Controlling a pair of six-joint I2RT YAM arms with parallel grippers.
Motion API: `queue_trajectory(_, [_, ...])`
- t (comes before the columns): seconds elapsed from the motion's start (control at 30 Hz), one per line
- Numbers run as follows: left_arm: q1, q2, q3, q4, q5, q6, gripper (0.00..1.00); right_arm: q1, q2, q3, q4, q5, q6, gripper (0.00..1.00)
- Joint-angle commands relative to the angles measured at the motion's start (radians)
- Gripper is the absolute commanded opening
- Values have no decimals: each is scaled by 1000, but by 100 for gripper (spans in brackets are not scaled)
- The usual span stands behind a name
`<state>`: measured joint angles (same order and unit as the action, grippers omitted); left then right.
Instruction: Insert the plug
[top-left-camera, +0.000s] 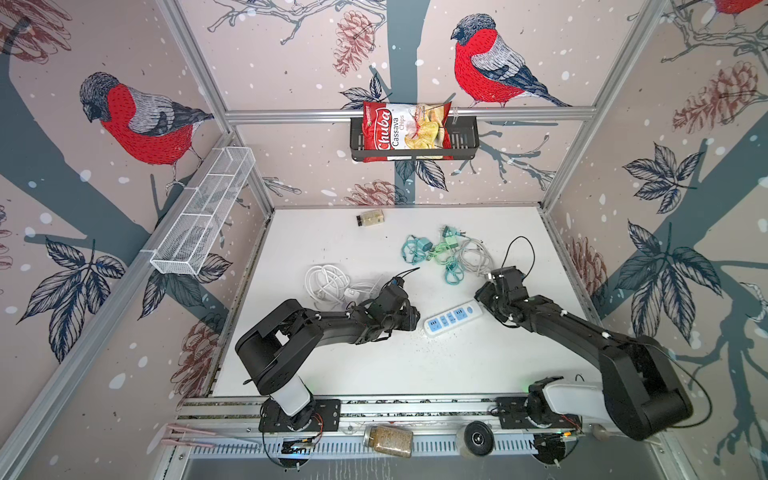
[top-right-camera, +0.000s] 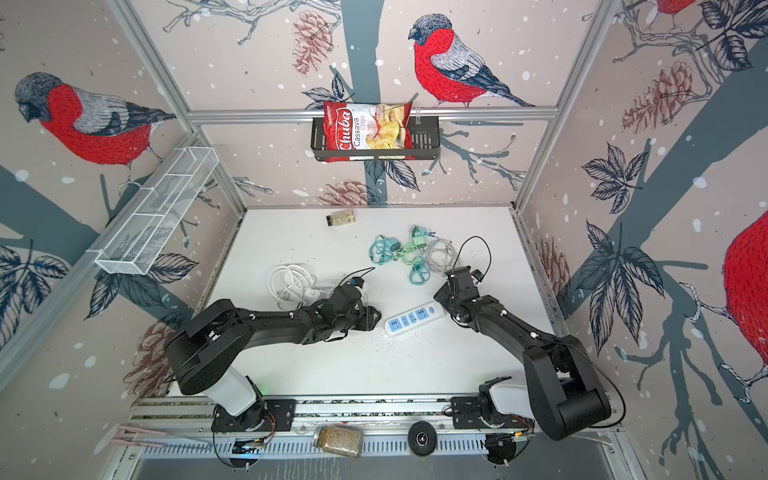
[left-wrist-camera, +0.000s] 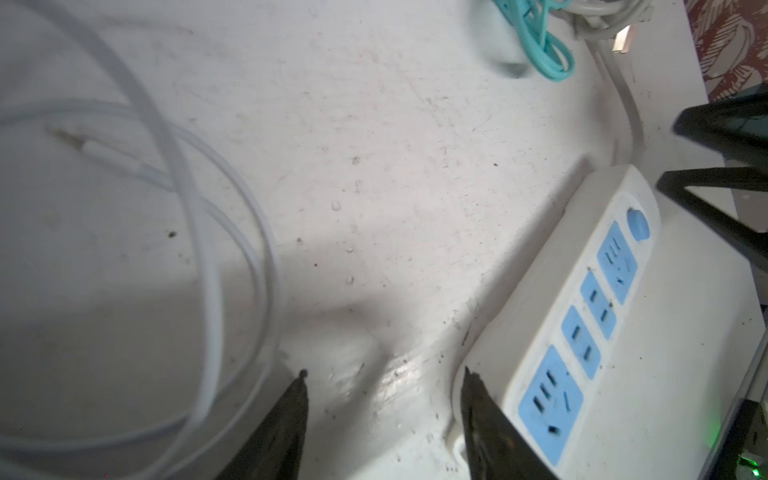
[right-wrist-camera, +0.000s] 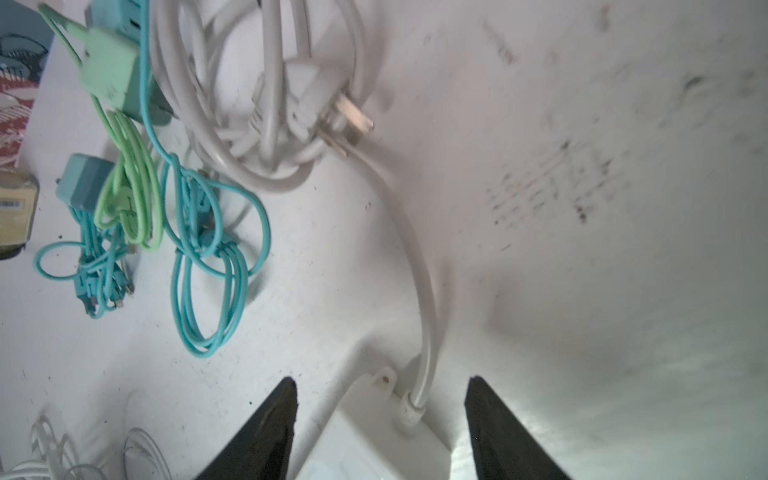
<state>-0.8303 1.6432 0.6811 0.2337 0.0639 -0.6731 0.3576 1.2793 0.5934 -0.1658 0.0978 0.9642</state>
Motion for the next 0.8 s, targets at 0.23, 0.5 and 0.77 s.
queue_trajectory(0.23, [14, -4, -10, -139, -171, -29, 58, -12, 41, 199, -98, 237, -164, 67])
queue_trajectory(0.5, [129, -55, -38, -206, -222, -36, 62, 34, 161, 304, -86, 269, -212, 67])
queue_trajectory(0.77, [119, -41, 81, -252, -160, 10, 65, 42, 223, 363, -60, 231, -260, 69])
